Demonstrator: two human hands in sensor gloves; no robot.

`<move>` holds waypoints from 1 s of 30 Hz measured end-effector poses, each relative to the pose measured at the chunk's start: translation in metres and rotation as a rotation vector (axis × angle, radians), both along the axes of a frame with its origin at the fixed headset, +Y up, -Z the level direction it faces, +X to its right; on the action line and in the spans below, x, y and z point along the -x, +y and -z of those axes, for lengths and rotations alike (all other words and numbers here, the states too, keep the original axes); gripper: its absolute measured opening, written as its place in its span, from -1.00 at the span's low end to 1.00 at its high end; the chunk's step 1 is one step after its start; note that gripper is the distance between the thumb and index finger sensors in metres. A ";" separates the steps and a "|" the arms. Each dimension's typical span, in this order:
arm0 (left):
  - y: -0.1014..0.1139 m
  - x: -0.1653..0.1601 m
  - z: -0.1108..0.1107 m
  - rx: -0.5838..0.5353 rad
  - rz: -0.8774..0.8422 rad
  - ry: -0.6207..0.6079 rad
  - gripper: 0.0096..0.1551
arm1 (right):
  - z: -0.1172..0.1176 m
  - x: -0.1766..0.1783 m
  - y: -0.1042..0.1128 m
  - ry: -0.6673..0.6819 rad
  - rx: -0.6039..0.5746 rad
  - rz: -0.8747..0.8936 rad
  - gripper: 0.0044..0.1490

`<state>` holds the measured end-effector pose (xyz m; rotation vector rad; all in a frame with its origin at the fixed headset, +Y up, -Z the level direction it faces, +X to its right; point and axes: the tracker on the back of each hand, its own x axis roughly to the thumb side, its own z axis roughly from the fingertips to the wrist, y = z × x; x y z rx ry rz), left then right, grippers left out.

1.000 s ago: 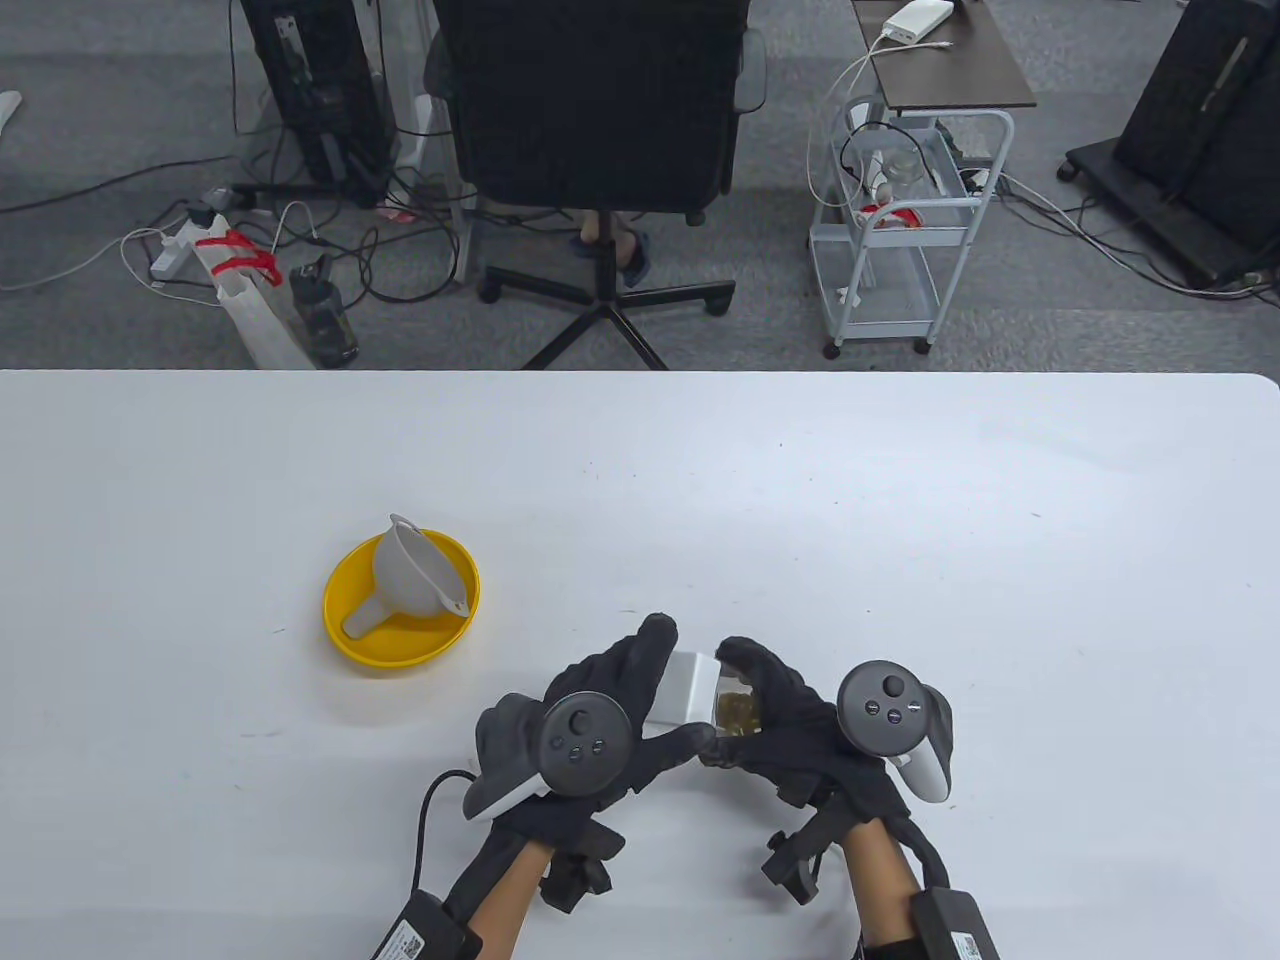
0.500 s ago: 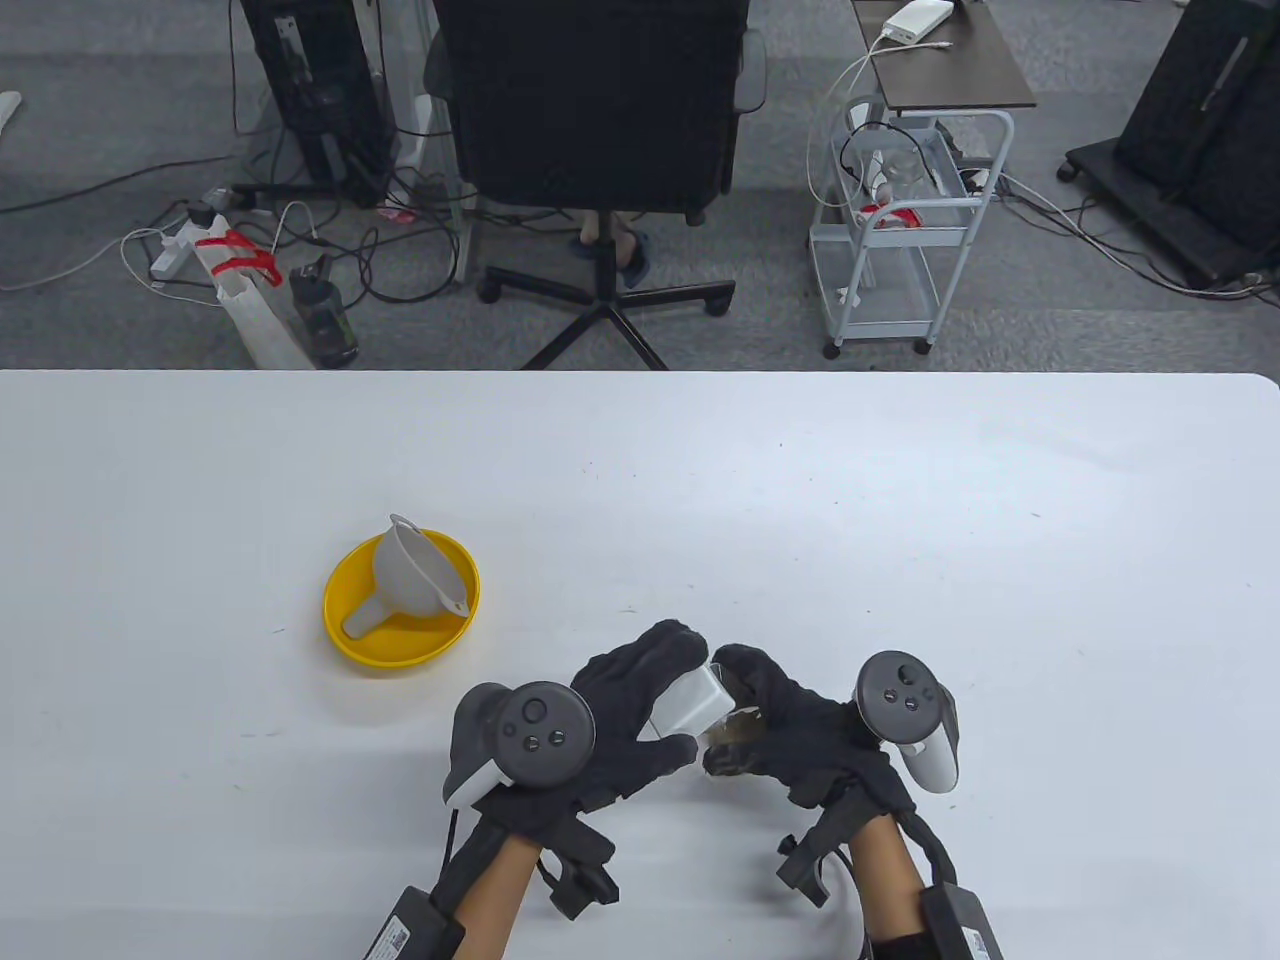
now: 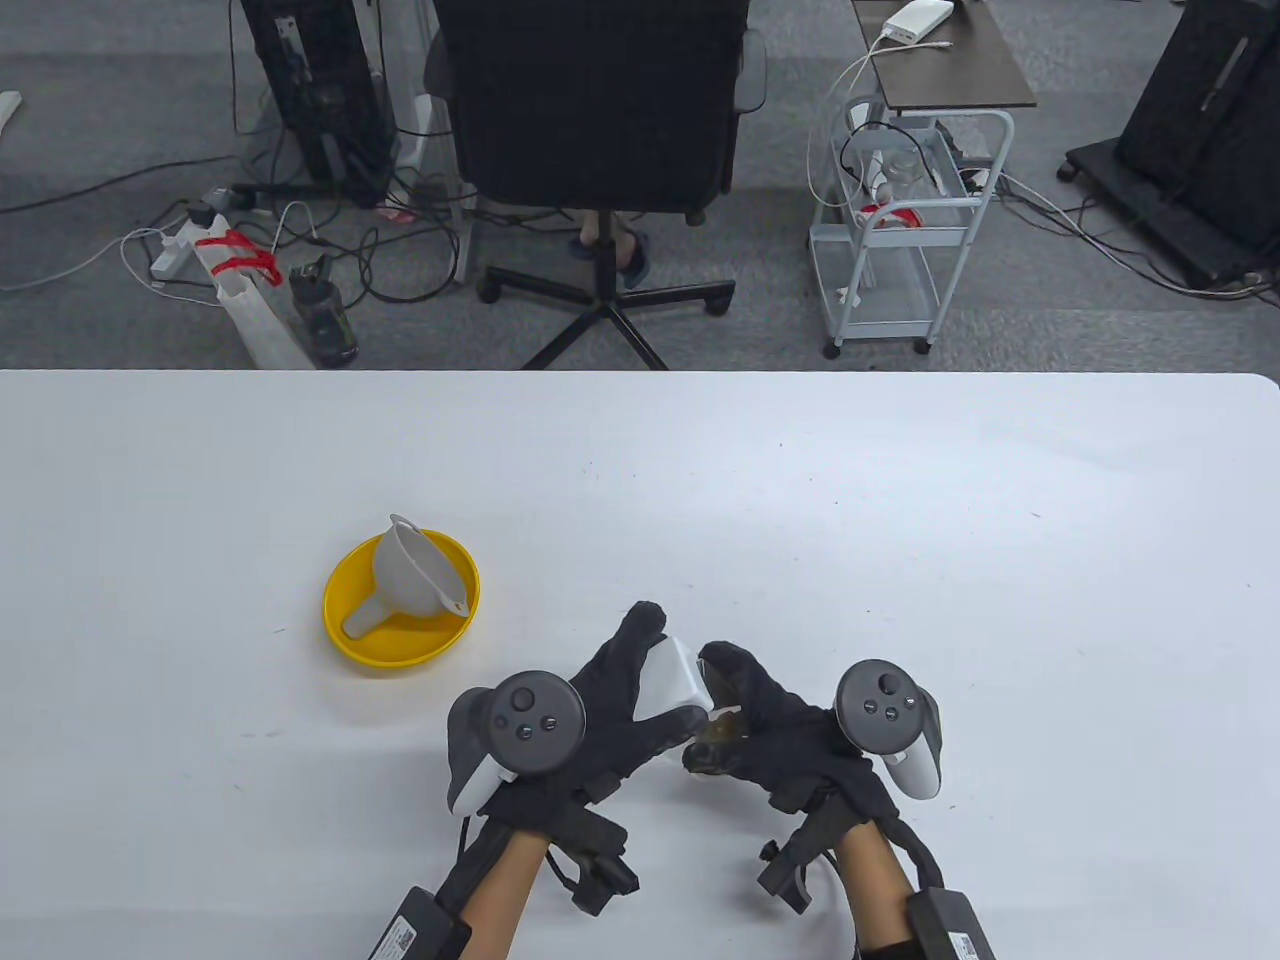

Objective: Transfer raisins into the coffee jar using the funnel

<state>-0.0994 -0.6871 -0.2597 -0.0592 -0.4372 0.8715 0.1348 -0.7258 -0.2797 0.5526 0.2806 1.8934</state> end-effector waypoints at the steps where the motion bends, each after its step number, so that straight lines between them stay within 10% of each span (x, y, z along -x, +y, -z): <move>1: 0.000 0.001 0.000 0.002 -0.006 0.005 0.16 | 0.000 0.001 -0.001 0.010 0.010 0.002 0.22; 30: 0.015 -0.008 -0.012 -0.196 0.110 0.014 0.09 | -0.007 0.016 0.004 -0.003 -0.065 0.005 0.16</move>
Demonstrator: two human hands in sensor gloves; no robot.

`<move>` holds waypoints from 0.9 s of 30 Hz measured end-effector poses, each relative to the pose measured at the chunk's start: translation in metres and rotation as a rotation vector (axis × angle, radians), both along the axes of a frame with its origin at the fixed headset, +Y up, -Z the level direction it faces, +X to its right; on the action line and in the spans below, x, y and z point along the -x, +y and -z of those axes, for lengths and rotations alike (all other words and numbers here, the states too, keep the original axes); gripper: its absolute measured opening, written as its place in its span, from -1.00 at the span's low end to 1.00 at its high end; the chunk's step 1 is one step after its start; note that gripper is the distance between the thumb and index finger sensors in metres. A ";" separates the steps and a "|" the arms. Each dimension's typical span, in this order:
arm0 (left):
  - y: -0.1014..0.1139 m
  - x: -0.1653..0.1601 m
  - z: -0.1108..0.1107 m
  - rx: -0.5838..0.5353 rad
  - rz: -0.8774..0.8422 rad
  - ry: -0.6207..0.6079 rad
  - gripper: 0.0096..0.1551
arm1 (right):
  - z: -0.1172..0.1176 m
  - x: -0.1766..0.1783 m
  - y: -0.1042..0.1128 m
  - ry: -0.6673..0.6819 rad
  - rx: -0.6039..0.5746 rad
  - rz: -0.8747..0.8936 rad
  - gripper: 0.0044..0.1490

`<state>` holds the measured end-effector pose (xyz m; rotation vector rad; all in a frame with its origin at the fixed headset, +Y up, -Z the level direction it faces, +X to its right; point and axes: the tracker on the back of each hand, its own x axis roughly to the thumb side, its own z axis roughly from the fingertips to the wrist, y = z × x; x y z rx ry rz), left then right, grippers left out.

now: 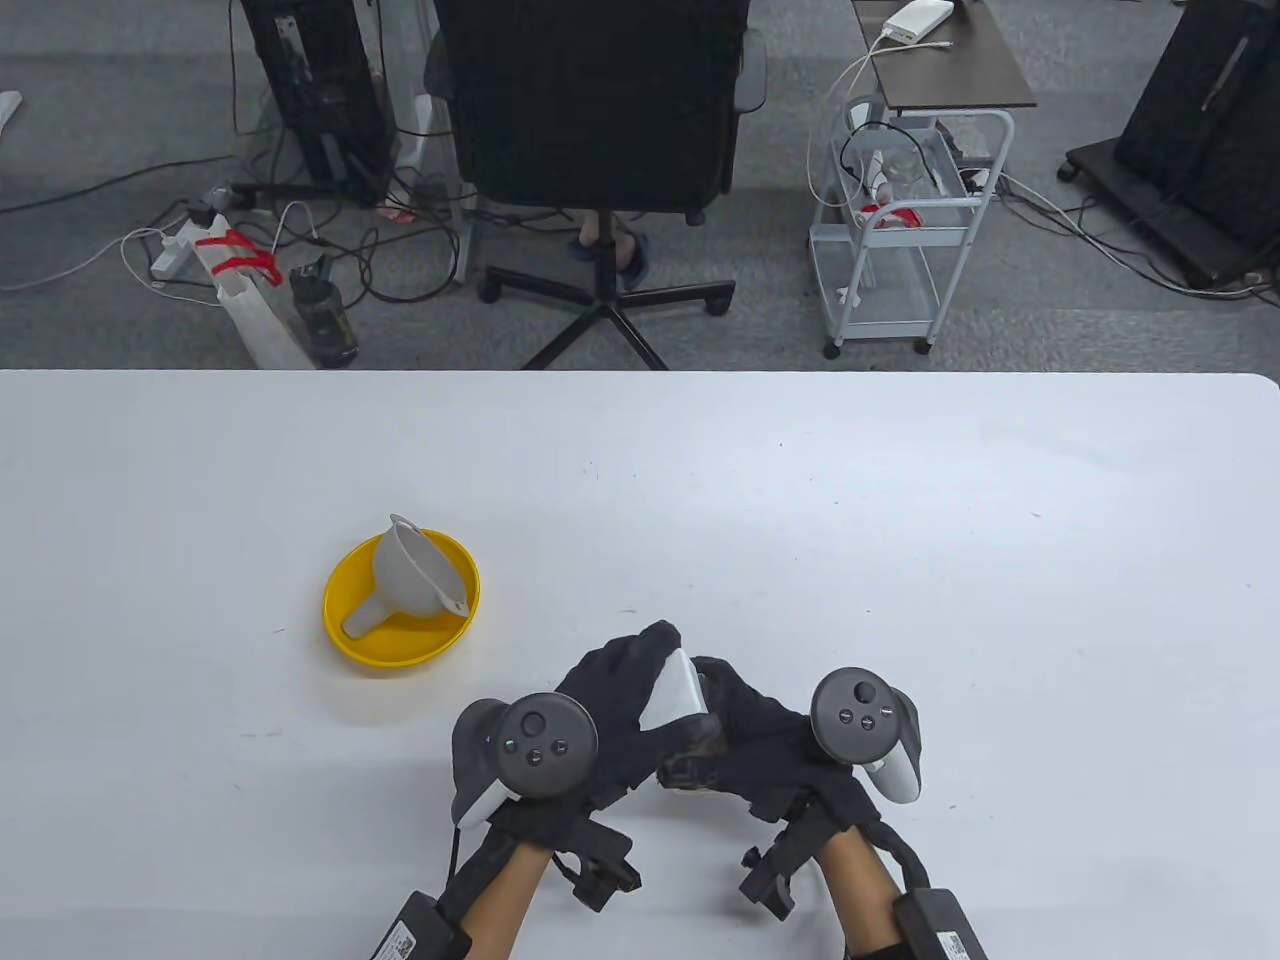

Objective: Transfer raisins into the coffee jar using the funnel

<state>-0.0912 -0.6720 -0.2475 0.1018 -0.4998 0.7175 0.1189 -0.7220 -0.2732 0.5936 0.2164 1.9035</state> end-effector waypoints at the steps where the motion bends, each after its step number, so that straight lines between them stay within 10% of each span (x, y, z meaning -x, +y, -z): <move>1: 0.001 0.000 -0.001 0.007 -0.011 0.001 0.09 | 0.000 0.000 0.000 0.008 0.003 0.005 0.17; 27: 0.004 0.000 0.002 0.000 -0.082 -0.142 0.09 | 0.013 -0.010 -0.006 0.251 0.158 0.134 0.15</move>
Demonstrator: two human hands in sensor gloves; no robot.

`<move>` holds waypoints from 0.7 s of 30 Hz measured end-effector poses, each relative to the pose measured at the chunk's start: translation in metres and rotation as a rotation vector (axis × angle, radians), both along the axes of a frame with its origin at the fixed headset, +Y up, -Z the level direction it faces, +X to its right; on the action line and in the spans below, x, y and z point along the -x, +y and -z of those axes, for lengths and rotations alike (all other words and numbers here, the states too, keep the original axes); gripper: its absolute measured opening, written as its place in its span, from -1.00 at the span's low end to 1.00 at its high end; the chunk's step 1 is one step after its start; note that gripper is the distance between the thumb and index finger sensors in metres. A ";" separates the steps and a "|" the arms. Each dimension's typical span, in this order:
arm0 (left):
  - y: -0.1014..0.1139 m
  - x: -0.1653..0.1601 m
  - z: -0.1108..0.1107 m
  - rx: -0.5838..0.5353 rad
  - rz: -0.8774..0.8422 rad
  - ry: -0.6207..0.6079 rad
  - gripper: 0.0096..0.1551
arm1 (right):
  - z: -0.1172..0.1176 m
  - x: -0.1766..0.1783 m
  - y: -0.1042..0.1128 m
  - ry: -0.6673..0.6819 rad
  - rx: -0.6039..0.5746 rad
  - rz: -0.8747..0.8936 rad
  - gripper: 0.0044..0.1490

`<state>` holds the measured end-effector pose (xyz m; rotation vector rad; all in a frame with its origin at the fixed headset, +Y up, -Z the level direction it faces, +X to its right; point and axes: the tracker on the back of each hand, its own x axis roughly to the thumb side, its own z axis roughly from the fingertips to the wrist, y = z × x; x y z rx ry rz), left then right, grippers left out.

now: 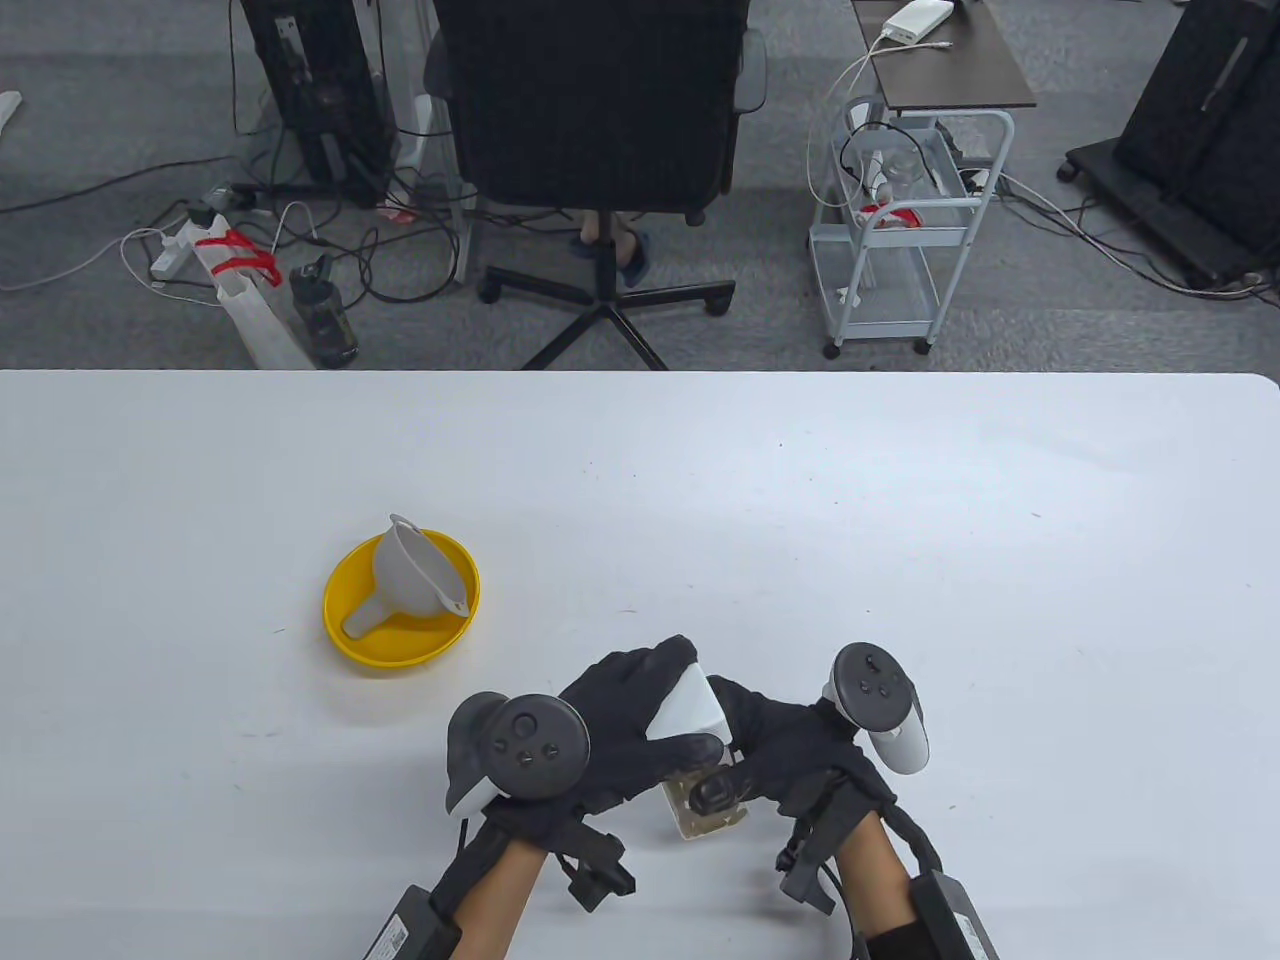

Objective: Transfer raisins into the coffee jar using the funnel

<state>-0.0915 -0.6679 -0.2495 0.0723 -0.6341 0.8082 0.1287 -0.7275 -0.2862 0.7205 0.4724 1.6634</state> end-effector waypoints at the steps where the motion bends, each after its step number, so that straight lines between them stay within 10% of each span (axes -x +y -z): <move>1: 0.000 0.000 0.000 -0.009 0.010 0.001 0.09 | 0.000 0.000 0.000 0.000 0.000 0.000 0.15; 21: 0.007 0.066 -0.017 -0.139 0.403 0.183 0.24 | -0.009 0.005 0.007 -0.192 -0.091 0.001 0.20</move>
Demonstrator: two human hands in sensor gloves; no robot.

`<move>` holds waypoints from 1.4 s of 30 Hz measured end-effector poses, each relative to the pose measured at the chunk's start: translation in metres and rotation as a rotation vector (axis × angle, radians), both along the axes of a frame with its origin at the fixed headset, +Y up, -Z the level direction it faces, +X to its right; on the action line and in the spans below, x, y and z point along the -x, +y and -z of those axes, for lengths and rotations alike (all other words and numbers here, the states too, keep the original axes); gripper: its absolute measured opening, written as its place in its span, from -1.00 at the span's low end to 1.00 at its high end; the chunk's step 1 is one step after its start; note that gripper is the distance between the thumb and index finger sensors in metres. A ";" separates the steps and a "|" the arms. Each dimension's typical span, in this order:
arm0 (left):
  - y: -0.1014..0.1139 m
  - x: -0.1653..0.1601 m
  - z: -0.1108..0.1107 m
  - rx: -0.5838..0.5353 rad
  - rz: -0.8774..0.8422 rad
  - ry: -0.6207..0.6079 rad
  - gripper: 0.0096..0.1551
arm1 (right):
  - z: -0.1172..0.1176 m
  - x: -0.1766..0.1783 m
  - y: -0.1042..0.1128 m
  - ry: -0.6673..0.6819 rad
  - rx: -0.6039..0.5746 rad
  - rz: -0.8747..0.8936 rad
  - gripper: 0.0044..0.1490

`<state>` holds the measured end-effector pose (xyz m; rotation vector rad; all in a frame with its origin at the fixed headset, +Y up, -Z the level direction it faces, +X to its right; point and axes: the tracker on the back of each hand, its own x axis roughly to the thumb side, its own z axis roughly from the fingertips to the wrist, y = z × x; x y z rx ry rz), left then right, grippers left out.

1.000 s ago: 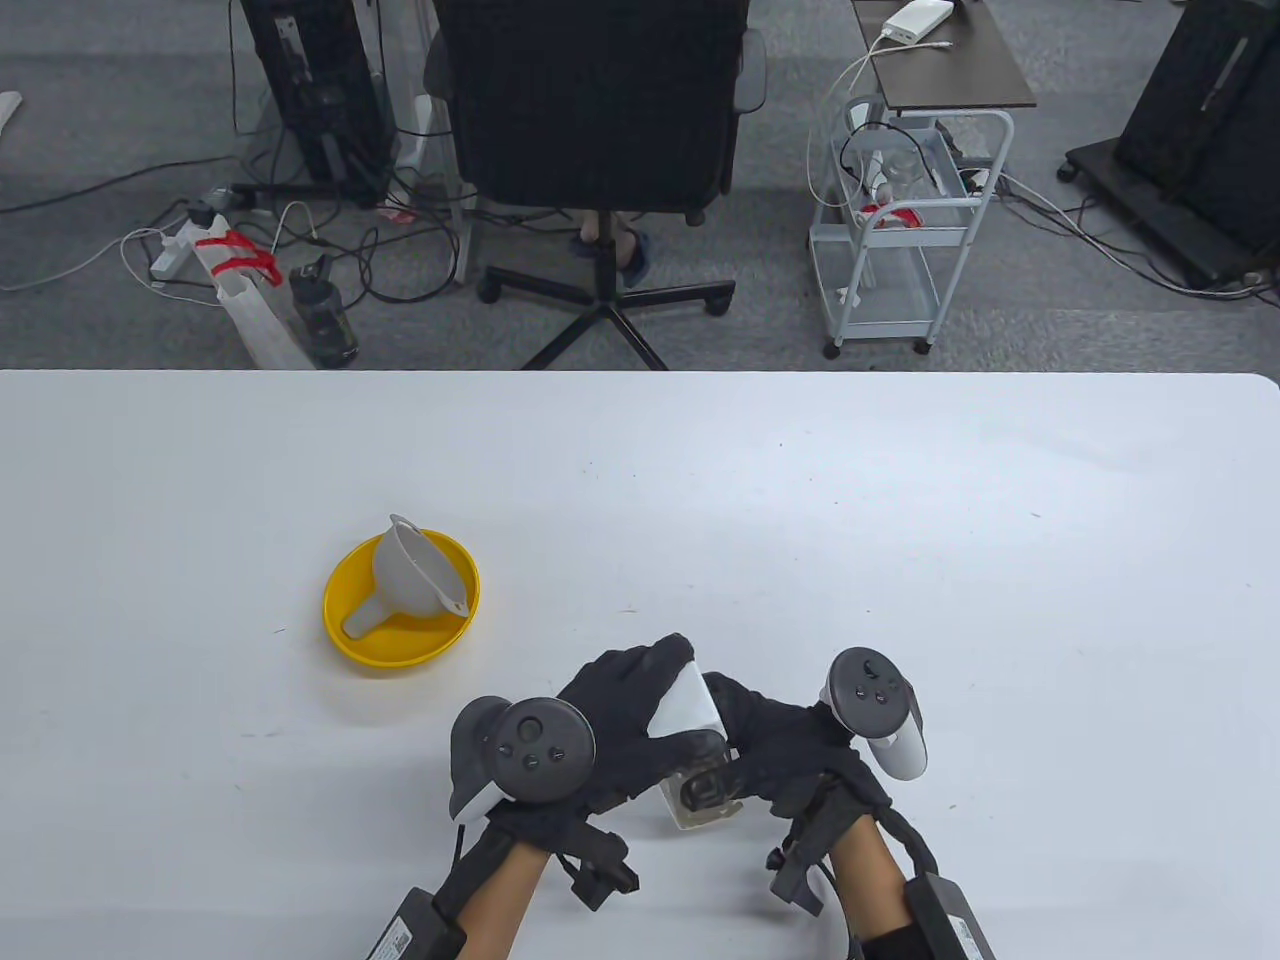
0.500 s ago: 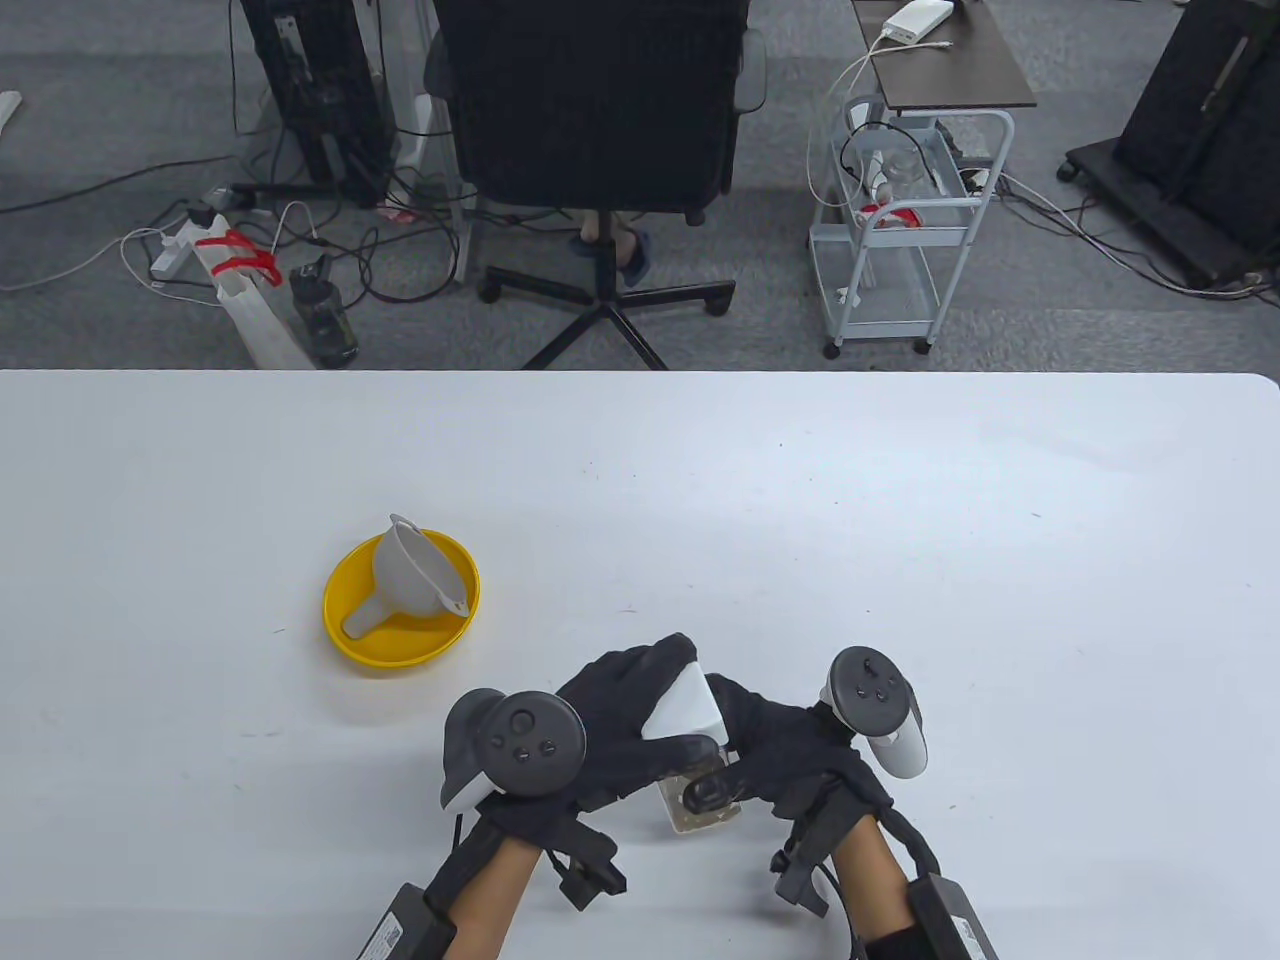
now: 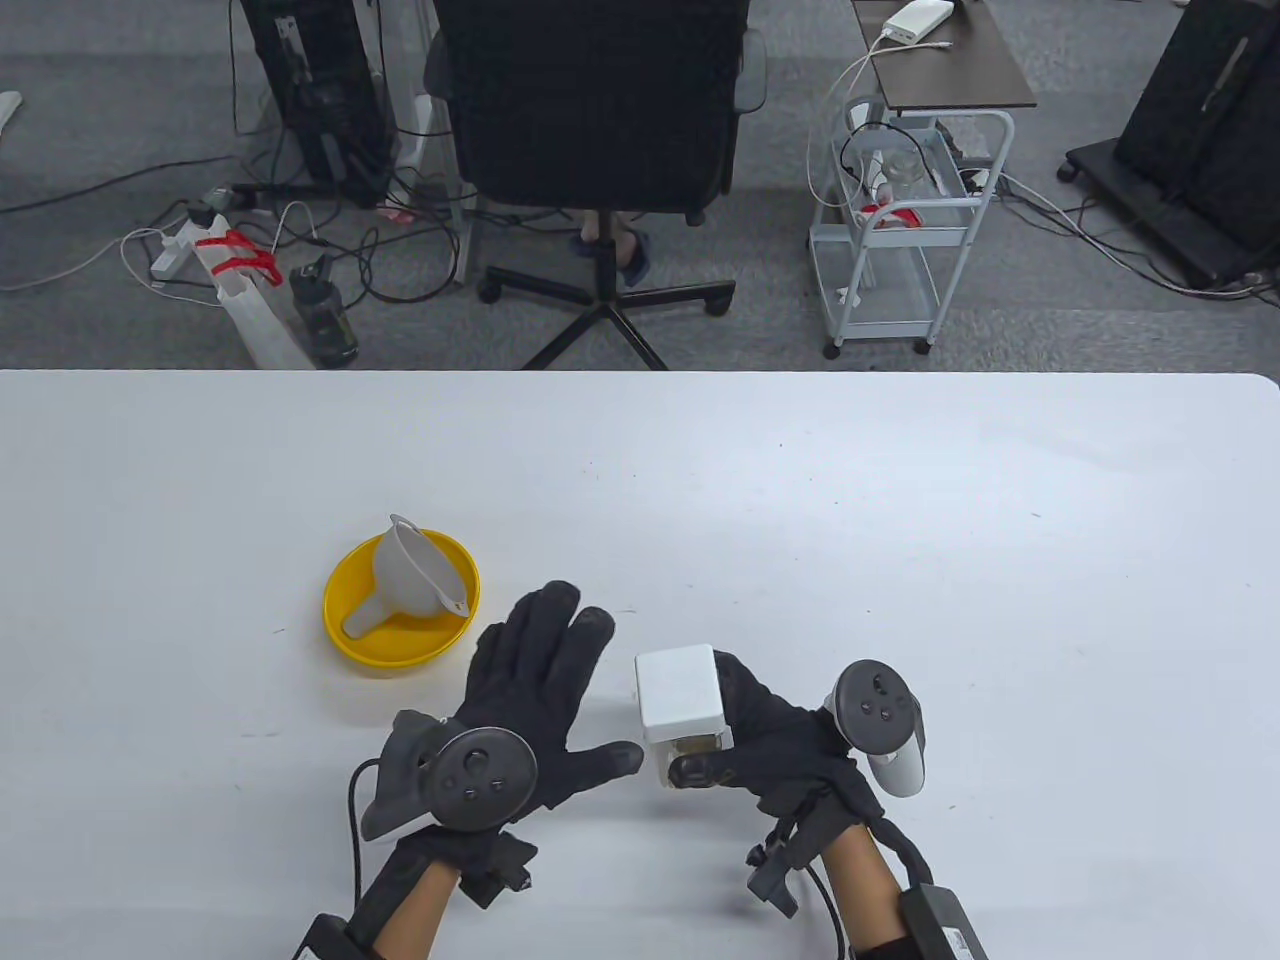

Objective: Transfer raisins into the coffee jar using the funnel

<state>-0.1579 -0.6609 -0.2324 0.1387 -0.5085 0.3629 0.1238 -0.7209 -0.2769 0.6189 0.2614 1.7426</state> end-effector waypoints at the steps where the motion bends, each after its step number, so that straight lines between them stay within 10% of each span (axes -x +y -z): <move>1: -0.005 0.006 0.000 0.007 0.016 0.022 0.24 | 0.000 0.000 0.000 -0.004 0.002 -0.002 0.20; 14: -0.023 0.034 0.001 0.071 0.117 0.165 0.23 | 0.010 -0.015 0.002 -0.299 0.023 -0.145 0.21; 42: -0.028 0.033 0.002 0.112 0.236 0.217 0.24 | 0.062 0.009 -0.025 -0.362 0.194 -0.439 0.23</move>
